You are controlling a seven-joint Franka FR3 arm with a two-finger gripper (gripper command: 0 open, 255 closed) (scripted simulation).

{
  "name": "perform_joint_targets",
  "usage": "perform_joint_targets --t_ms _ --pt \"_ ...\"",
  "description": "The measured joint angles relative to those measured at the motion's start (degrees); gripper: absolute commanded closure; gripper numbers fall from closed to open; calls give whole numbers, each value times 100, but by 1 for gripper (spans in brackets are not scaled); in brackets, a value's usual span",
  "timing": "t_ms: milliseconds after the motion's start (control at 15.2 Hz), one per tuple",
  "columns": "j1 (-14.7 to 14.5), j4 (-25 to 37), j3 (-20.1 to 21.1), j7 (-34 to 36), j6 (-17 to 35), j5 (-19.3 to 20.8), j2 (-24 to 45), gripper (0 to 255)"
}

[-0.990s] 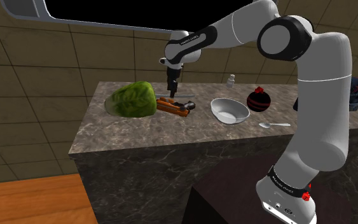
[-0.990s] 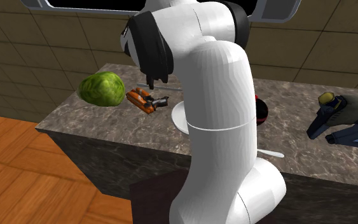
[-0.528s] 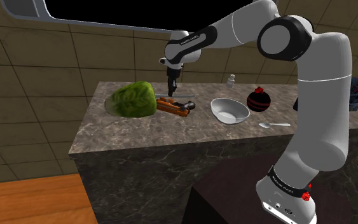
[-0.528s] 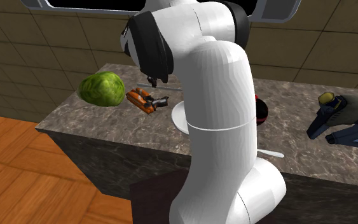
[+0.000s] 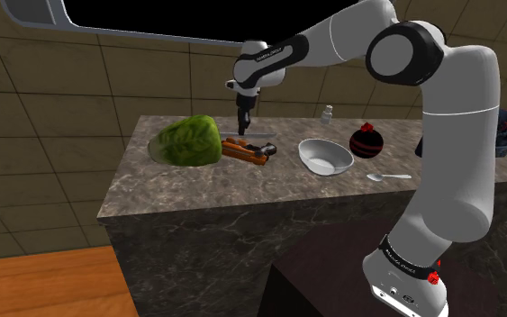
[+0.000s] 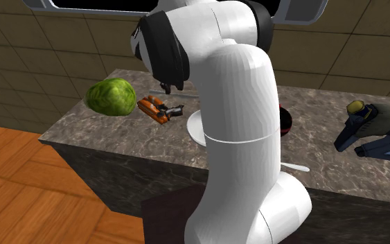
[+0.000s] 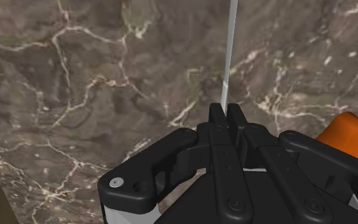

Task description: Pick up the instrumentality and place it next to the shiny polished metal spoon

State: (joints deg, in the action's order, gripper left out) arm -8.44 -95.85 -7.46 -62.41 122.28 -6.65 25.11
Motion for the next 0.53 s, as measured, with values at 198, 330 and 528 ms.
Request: perform_joint_targets --t_ms 198,330,528 --pt "-1 114 -8 16 -177 17 -66 255" --pt "-2 181 -15 26 -311 31 -135 255" --pt "-3 335 -21 47 -513 47 -184 255"
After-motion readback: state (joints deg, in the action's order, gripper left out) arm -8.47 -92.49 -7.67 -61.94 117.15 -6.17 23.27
